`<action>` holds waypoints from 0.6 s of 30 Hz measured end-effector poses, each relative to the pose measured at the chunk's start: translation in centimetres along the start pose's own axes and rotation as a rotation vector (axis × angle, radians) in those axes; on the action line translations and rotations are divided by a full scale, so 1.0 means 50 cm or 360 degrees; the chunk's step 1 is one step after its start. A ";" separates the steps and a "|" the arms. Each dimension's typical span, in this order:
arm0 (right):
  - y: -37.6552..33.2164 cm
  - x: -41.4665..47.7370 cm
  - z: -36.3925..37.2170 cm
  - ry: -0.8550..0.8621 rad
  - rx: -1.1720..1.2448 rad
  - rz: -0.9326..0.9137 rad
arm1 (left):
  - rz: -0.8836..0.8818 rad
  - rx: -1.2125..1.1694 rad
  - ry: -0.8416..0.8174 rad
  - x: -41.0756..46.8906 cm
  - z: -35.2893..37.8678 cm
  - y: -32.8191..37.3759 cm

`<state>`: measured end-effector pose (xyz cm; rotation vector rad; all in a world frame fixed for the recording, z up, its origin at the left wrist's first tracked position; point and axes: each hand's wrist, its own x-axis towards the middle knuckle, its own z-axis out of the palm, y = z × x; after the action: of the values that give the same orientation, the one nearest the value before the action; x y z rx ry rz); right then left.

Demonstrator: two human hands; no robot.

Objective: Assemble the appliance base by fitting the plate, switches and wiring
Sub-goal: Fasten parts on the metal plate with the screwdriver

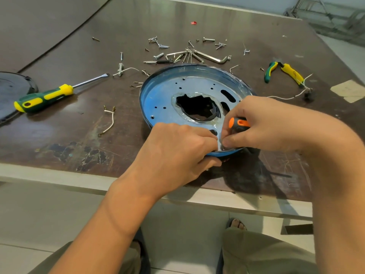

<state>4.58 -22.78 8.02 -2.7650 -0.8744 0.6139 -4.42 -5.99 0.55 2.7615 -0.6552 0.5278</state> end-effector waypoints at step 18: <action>0.048 -0.027 -0.021 0.0701 0.0670 -0.0175 | 0.0064 -0.0003 0.0008 0.002 -0.003 -0.001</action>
<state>5.25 -25.56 8.75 -2.3176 -0.6946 0.1321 -4.34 -5.92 0.73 2.7496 -0.7106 0.5421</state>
